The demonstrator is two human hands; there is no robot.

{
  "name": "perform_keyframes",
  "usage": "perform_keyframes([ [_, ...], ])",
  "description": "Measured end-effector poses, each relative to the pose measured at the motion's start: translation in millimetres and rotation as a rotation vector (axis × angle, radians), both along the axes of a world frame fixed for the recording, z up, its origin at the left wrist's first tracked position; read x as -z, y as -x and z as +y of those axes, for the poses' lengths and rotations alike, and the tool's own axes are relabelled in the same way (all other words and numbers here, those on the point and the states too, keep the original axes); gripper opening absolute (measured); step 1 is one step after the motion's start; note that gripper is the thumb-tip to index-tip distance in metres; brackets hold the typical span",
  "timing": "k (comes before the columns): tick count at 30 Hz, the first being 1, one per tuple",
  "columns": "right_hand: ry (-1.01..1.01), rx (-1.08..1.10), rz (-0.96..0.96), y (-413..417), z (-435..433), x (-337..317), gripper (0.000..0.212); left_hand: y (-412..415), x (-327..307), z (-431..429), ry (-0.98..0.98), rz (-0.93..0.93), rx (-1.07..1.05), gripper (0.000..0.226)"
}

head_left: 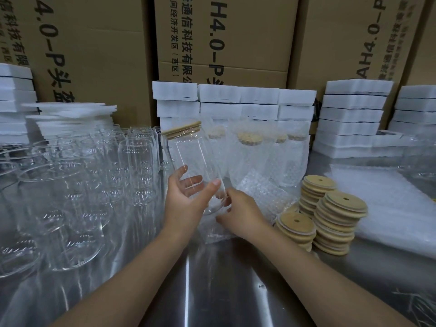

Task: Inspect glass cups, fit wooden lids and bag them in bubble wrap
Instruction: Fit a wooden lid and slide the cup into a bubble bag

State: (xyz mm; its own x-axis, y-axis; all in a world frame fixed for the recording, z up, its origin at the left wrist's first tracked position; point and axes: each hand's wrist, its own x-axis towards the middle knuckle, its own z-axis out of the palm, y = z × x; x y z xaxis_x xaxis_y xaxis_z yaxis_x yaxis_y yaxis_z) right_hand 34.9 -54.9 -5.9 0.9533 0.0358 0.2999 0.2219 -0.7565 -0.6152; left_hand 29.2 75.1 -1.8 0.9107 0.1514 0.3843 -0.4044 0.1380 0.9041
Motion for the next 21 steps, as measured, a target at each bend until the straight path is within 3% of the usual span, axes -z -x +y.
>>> perform_keyframes([
  [5, -0.133, 0.123, -0.073, -3, -6, -2, 0.006, -3, 3, -1, -0.007, 0.03, 0.034, 0.085],
  [10, -0.13, 0.141, -0.076, 4, -7, -12, 0.023, -5, 8, 0, -0.06, 0.034, 0.026, 0.094],
  [17, -0.361, 0.09, 0.001, 11, -8, -22, 0.034, -2, 9, 1, -0.164, 0.012, 0.053, 0.092],
  [21, -0.524, 0.061, 0.022, 14, -5, -25, 0.035, 1, 11, 1, -0.239, -0.036, 0.062, 0.101],
])
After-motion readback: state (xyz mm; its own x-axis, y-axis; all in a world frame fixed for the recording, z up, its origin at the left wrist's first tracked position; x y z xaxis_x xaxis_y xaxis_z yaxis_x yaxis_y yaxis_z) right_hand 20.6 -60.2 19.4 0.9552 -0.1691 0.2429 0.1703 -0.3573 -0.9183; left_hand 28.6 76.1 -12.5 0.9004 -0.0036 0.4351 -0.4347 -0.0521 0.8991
